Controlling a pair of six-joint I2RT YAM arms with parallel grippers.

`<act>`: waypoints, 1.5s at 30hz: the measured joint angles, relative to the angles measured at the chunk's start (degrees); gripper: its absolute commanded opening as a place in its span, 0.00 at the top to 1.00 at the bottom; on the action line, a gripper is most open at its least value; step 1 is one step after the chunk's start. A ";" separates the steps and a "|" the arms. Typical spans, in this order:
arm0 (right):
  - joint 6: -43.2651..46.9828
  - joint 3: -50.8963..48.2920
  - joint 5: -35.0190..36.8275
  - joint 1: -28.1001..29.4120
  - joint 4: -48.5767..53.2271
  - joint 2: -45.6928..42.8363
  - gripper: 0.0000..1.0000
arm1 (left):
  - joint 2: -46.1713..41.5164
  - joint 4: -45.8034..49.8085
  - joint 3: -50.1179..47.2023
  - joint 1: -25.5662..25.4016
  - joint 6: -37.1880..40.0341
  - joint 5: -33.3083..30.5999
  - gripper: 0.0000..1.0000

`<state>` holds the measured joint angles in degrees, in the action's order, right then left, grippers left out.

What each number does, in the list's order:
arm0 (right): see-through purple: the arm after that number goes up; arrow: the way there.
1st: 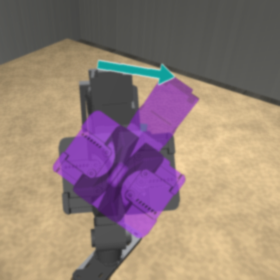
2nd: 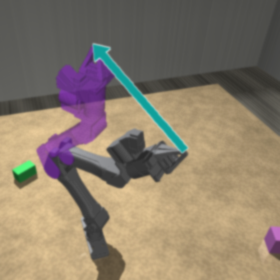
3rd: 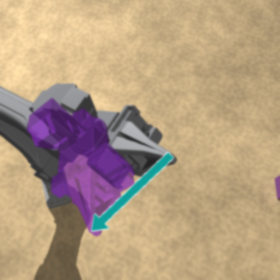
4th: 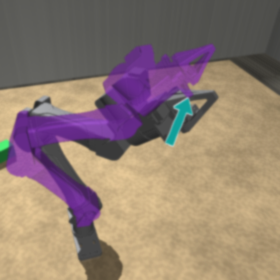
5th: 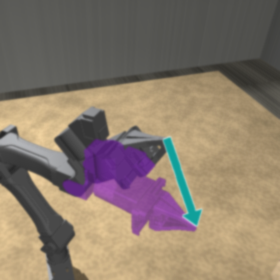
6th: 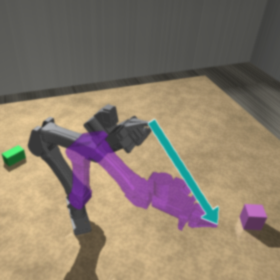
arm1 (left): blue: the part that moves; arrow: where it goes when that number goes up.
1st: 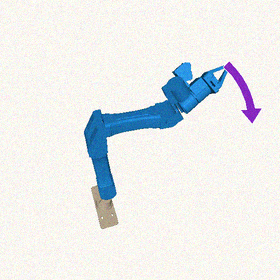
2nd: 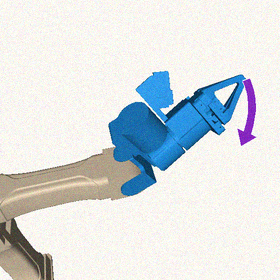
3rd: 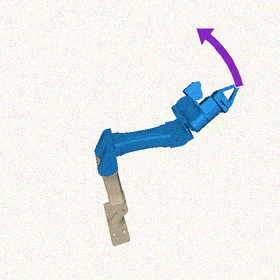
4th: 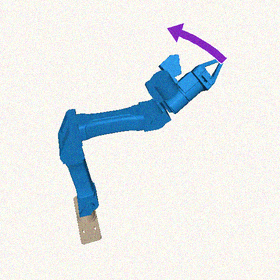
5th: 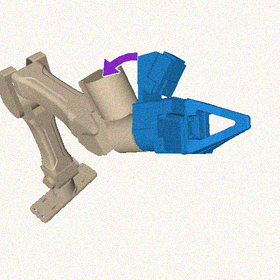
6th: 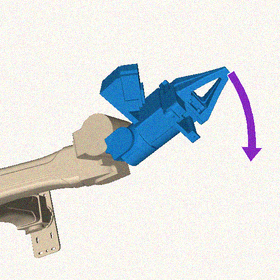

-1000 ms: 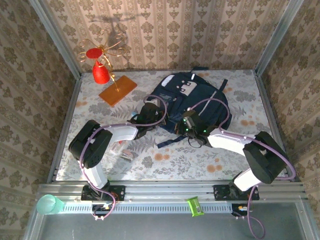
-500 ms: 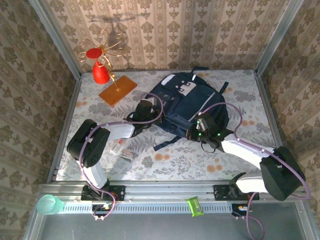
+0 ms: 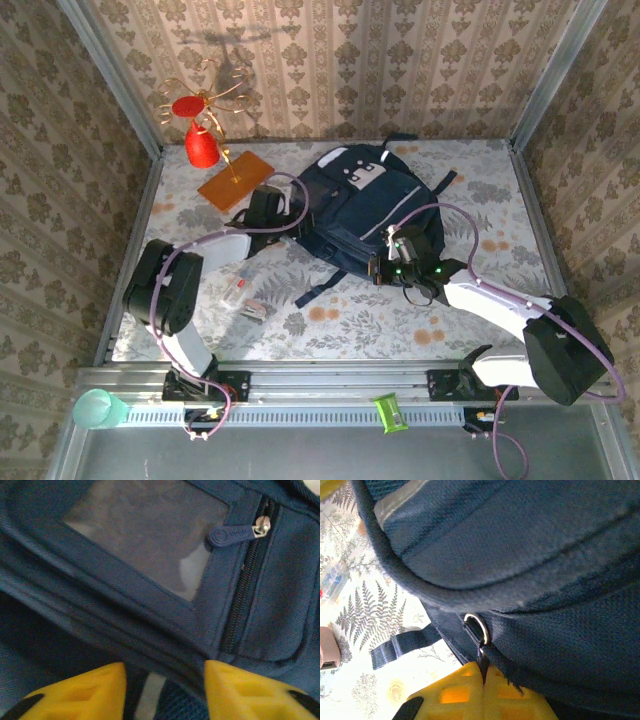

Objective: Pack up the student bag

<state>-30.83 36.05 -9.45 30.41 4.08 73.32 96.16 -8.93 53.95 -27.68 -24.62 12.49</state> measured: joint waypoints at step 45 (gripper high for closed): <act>1.07 1.68 -8.85 -1.46 -1.55 -4.20 1.00 | -1.49 -3.93 -1.64 -18.10 73.46 3.17 0.96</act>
<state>-29.76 37.74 -18.31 28.95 2.52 69.12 94.67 -12.86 52.31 -45.78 48.84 15.66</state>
